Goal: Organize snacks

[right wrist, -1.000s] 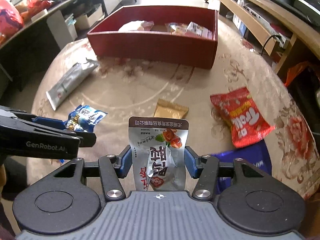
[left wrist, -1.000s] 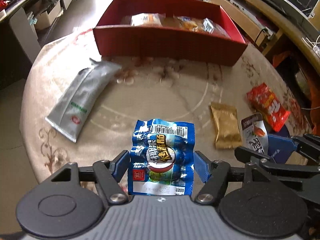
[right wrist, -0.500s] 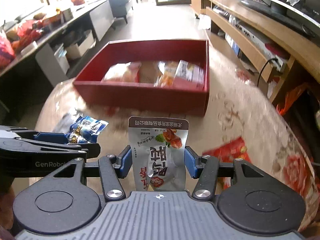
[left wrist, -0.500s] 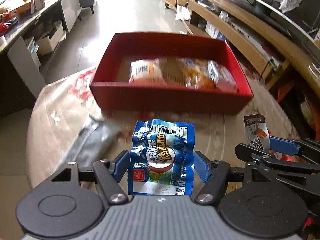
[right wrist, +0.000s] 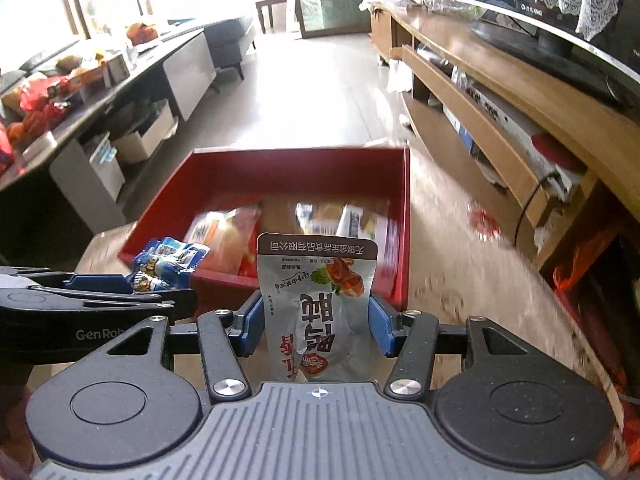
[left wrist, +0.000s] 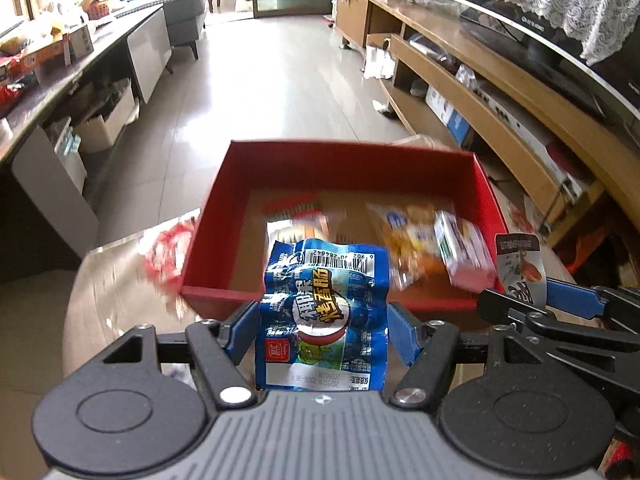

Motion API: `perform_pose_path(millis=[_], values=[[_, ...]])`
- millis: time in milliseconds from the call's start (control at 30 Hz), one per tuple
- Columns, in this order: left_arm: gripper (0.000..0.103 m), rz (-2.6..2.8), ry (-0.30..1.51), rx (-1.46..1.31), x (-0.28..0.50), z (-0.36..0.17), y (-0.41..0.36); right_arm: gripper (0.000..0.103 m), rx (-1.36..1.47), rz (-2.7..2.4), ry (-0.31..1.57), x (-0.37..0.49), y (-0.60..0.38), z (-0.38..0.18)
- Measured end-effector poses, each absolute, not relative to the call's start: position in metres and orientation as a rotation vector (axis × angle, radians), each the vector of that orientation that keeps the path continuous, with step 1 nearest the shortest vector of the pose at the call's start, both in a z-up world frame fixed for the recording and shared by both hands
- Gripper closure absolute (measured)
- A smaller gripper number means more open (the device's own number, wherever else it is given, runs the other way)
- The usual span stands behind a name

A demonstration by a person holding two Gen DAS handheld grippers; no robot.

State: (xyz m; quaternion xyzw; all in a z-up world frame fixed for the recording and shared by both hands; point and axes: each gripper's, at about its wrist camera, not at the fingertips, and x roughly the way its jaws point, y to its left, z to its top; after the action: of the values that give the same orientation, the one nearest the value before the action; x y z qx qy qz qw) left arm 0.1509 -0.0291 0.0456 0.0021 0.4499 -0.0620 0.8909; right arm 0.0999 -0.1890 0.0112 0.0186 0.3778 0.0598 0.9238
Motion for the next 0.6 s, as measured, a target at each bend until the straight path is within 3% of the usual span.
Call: perform_pose_path(millis=[600], values=[[0.035, -0.079, 0.965, -0.004, 0.227, 0.014, -0.035, 0.042, 0.029, 0.099, 0.781, 0.173, -0.189, -0.004]])
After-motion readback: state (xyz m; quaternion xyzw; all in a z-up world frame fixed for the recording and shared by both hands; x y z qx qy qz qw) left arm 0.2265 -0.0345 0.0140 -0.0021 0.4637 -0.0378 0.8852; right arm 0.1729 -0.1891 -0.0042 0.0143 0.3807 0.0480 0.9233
